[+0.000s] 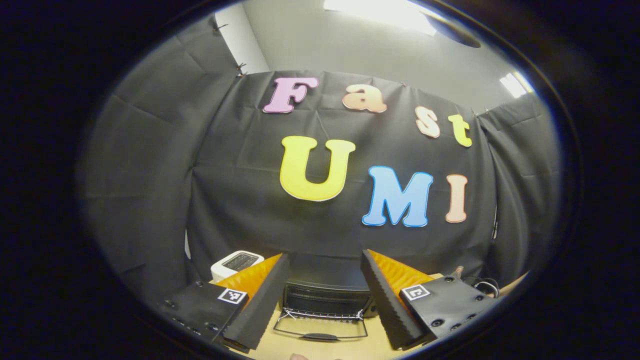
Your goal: Open the electric oven with the left hand, put the food in, and close the electric oven.
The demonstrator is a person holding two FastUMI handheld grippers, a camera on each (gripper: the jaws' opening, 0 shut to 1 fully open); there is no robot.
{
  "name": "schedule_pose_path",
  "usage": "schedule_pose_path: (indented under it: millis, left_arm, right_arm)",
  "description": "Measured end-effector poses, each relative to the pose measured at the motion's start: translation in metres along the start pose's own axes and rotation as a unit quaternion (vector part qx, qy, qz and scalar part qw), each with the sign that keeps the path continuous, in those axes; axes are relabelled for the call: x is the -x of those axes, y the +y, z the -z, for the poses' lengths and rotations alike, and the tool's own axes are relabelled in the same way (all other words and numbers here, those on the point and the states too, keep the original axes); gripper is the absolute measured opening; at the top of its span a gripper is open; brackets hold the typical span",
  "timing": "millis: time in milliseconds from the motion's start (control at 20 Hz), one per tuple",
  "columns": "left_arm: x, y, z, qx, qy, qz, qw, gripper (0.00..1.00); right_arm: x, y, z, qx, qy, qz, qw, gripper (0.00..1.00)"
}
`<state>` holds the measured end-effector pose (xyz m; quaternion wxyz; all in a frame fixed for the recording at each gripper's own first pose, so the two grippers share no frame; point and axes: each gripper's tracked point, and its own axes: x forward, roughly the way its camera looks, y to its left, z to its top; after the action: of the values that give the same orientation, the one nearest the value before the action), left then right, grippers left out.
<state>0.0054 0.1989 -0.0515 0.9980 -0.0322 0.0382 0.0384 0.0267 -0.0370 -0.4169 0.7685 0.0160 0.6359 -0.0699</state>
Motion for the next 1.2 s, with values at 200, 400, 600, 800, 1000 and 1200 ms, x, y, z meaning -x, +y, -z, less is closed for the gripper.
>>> schedule_pose_path:
  millis: [200,400,600,800,1000,1200]
  left_arm:
    - [-0.001,0.001,0.005,0.01,0.006,-0.002,1.0,0.97]
    - [-0.002,-0.002,0.009,0.01,0.012,0.003,1.0,0.92]
    - [-0.002,-0.004,0.011,0.01,0.015,0.005,1.0,1.0]
    - [-0.002,-0.005,0.01,0.008,0.021,0.008,1.0,1.0]
    - [-0.005,-0.005,0.003,-0.001,0.023,0.005,1.0,0.92]
    - [-0.01,-0.012,0.0,0.0,0.024,0.005,1.0,0.93]
  right_arm:
    - [-0.006,0.008,0.0,0.036,0.007,0.009,0.999,0.81]
    - [-0.012,0.024,0.01,0.035,0.028,0.007,0.999,0.49]
    - [0.001,0.043,0.015,0.032,0.049,-0.04,0.997,0.11]
    - [0.0,0.05,0.028,-0.052,0.041,-0.128,0.99,0.01]
    - [0.0,0.061,0.038,-0.175,0.031,-0.248,0.952,0.0]
    - [0.004,0.062,0.046,-0.272,0.014,-0.322,0.907,0.01]
